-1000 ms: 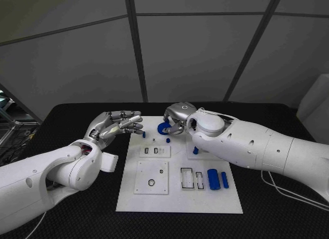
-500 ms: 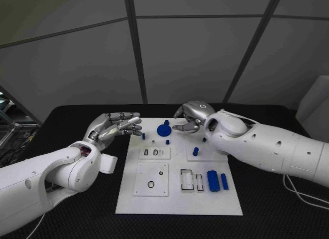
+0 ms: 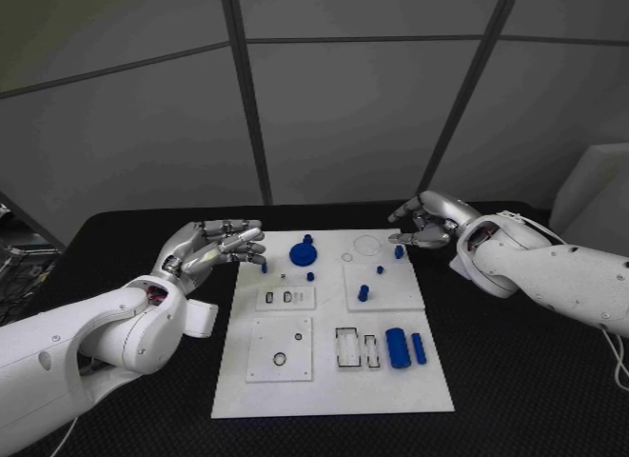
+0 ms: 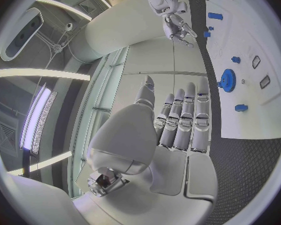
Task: Assemble the parts on the task board
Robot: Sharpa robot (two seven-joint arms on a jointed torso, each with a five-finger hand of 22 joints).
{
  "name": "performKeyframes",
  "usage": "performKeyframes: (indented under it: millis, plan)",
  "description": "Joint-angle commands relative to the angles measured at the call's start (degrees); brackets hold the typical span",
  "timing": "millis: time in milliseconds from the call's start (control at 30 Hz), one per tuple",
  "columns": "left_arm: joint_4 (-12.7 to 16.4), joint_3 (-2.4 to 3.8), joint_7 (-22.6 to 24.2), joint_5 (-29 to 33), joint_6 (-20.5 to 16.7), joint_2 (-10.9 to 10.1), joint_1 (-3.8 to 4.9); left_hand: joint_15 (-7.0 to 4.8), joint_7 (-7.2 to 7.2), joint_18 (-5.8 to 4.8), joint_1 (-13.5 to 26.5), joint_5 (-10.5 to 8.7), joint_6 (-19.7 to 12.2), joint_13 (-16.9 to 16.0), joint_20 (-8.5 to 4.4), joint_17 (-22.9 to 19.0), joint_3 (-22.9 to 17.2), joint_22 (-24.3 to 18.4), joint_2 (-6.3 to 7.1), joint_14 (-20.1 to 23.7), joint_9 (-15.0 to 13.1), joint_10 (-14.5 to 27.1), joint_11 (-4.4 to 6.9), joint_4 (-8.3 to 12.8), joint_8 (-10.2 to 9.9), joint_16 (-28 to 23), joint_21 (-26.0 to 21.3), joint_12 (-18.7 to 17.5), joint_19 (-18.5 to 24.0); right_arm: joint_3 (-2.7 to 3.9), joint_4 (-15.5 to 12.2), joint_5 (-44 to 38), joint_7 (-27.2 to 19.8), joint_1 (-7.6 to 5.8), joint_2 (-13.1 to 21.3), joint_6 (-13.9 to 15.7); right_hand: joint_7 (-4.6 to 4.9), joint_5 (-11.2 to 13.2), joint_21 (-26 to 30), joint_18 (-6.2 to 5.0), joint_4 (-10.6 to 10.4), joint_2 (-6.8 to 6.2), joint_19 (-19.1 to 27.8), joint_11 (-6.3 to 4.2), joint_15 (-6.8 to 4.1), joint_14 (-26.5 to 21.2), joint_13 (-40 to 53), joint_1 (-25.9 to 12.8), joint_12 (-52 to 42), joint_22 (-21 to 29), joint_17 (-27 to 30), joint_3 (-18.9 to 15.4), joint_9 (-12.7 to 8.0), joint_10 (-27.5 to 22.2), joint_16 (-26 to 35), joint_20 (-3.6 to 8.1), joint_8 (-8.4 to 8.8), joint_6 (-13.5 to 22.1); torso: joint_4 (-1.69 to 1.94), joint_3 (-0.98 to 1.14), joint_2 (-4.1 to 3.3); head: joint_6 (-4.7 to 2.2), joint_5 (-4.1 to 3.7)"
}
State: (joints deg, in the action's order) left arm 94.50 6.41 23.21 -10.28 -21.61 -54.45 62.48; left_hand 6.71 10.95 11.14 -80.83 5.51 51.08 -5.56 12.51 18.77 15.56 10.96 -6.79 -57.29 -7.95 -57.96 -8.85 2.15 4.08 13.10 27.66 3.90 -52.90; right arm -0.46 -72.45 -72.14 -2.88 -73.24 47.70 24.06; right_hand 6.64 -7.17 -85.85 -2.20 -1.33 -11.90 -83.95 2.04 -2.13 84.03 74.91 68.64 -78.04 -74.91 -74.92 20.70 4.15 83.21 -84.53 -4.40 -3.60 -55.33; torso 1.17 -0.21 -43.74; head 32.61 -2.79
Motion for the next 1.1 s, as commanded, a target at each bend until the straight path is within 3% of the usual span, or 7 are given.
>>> performKeyframes:
  millis: [33,67,267,500,733,1100]
  plan:
    - [-0.13,0.06,0.06,0.03,0.87,0.17,0.06,0.06,0.03,-0.77,0.09,-0.05,-0.35,0.08,0.13,0.10,-0.07,-0.07,-0.31,0.51,-0.09,0.34,0.11,0.36,-0.26,-0.18,-0.32,-0.22,0.41,-0.01,0.61,4.79,-4.39,0.47,0.76,-2.24,0.00,0.15,0.38,-0.11,0.40,-0.27,0.40,-0.17,-0.03,3.70,2.16,0.57,0.44,-4.82,-5.55,-0.36,-0.11,-0.36,0.32,0.05,-0.12,-0.37,-0.08,0.13,0.08,-0.02,-0.43]
    - [-0.18,0.06,0.06,0.03,0.89,0.22,0.05,0.06,0.03,-0.77,0.09,-0.05,-0.34,0.08,0.13,0.10,-0.07,-0.07,-0.31,0.51,-0.09,0.34,0.11,0.36,-0.26,-0.18,-0.32,-0.22,0.41,-0.01,0.90,4.89,-4.53,0.75,1.02,-2.46,-0.02,0.14,0.41,-0.12,0.58,-0.33,0.43,-0.19,-0.05,3.70,2.11,0.75,0.50,-4.78,-5.56,-0.46,-0.13,-0.39,0.32,0.07,-0.11,-0.35,0.04,0.05,0.05,-0.08,-0.56]
    - [-0.53,0.05,0.07,0.04,1.01,0.39,0.02,0.11,0.07,-0.81,0.09,-0.07,-0.30,0.06,0.16,0.16,-0.04,-0.15,-0.39,0.63,-0.11,0.26,0.04,0.47,-0.24,-0.25,-0.44,-0.17,0.61,-0.02,2.52,5.14,-4.96,2.10,1.24,-4.00,-0.07,0.12,0.57,-0.19,1.15,-0.33,0.63,-0.24,-0.09,3.68,2.07,1.32,0.57,-4.47,-5.51,-0.65,-0.15,-0.42,0.39,0.11,-0.14,-0.46,0.17,0.09,-0.03,-0.13,-0.49]
    - [-0.85,0.05,0.07,0.05,1.05,0.40,-0.02,0.27,0.14,-0.88,0.17,-0.08,-0.29,0.05,0.27,0.31,0.12,-0.46,-0.57,0.94,-0.15,0.20,-0.04,0.78,-0.24,-0.49,-0.95,-0.17,1.38,-0.02,3.18,4.73,-5.06,3.17,0.88,-5.08,-0.08,0.10,0.65,-0.22,1.52,-0.15,0.73,-0.26,-0.11,3.67,2.07,1.68,0.58,-4.33,-5.48,-0.64,-0.14,-0.43,0.43,0.14,-0.19,-0.65,-0.02,-0.04,-0.05,-0.20,-0.22]
    - [-0.94,0.05,0.06,0.05,1.29,0.39,-0.03,0.77,0.25,-0.84,0.61,-0.05,-0.32,0.02,0.95,0.00,0.78,-2.41,-1.32,2.27,-0.31,0.19,-0.22,1.97,-0.27,-3.56,-4.07,-0.19,4.76,-0.01,4.24,4.53,-4.77,3.54,0.32,-4.71,-0.08,0.04,0.59,-0.18,1.64,0.35,0.63,-0.26,-0.13,3.73,2.26,1.78,0.41,-4.49,-5.70,-0.52,-0.13,-0.32,0.31,0.16,-0.23,-0.85,0.08,-0.07,-0.04,0.00,-0.34]
    - [-1.11,0.05,0.03,0.05,1.51,0.47,-0.03,0.85,0.26,-0.80,0.72,-0.05,-0.32,0.01,1.09,-0.07,0.92,-2.78,-1.45,2.33,-0.34,0.18,-0.25,2.20,-0.27,-4.22,-4.60,-0.19,5.10,-0.01,5.51,4.49,-4.60,3.61,-1.19,-4.50,0.02,-0.05,0.40,-0.08,1.62,1.51,0.33,-0.20,-0.12,3.83,2.53,1.51,0.14,-4.96,-6.08,-0.20,-0.16,-0.11,0.11,0.17,-0.20,-1.09,0.09,-0.04,-0.05,0.36,-0.19]
